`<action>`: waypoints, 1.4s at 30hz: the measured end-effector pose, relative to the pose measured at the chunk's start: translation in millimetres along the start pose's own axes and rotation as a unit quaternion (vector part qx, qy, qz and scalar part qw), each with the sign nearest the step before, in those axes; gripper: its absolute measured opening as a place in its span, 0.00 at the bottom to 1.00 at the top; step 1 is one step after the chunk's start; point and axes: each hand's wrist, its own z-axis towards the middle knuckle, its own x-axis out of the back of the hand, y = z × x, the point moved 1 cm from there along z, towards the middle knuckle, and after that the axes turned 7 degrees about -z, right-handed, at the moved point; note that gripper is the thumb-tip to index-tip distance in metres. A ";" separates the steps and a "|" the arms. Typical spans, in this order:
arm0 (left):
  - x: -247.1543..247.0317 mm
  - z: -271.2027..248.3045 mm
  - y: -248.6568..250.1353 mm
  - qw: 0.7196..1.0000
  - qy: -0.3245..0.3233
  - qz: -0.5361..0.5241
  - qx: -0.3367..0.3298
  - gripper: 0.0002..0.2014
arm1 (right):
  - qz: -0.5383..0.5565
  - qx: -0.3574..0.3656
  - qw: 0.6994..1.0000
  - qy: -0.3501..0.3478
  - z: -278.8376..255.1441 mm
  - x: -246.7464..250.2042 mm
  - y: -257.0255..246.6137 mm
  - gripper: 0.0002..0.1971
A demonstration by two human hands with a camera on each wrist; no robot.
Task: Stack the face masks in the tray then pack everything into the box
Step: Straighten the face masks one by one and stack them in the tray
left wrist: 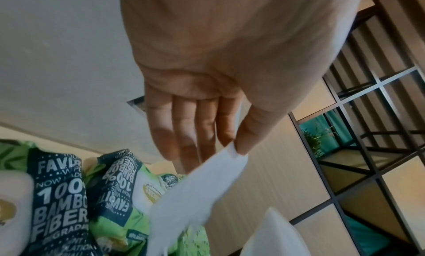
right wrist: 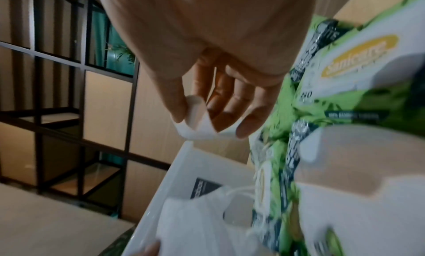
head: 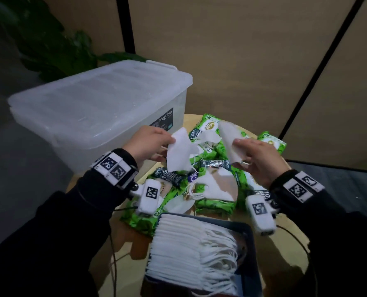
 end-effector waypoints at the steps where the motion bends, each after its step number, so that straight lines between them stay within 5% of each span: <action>1: -0.7 -2.3 1.7 1.000 0.005 -0.014 -0.005 0.03 | 0.009 -0.002 1.000 -0.011 -11.2 -7.7 0.7 0.04; 6: -3.4 -16.0 8.5 0.997 0.029 -0.060 -0.034 0.06 | 0.060 -0.021 0.998 -0.024 -41.6 -35.7 7.5 0.04; 13: -44.6 -28.2 2.2 0.991 -0.063 -0.101 -0.055 0.09 | 0.048 -0.045 0.993 -0.093 -46.3 -64.3 8.9 0.09; 17: -56.6 -28.5 -1.7 0.990 -0.098 -0.063 -0.075 0.05 | 0.037 -0.020 0.988 -0.150 -48.4 -63.2 14.2 0.23; 20: -52.3 -27.4 1.4 0.989 -0.117 -0.037 -0.084 0.06 | -0.027 0.044 0.990 -0.133 -45.1 -58.2 16.3 0.16; 23: -39.0 -18.5 1.9 0.992 -0.065 -0.016 -0.111 0.03 | -0.049 0.048 0.991 -0.113 -40.7 -53.2 16.4 0.07; 26: -27.3 -6.7 -5.0 0.990 -0.049 -0.013 -0.128 0.18 | -0.060 0.038 0.990 -0.118 -39.4 -49.8 12.8 0.08; 30: -33.0 -8.9 -9.6 0.983 -0.151 -0.030 -0.099 0.24 | -0.074 0.042 0.990 -0.109 -38.4 -48.7 12.7 0.10; 35: -38.5 -8.8 -10.5 0.988 -0.112 -0.001 -0.107 0.07 | -0.092 0.046 0.989 -0.105 -37.8 -45.9 14.8 0.10; 42: -36.0 -4.1 -14.9 0.988 -0.039 -0.024 -0.146 0.08 | -0.110 0.077 0.986 -0.103 -33.8 -46.5 18.4 0.11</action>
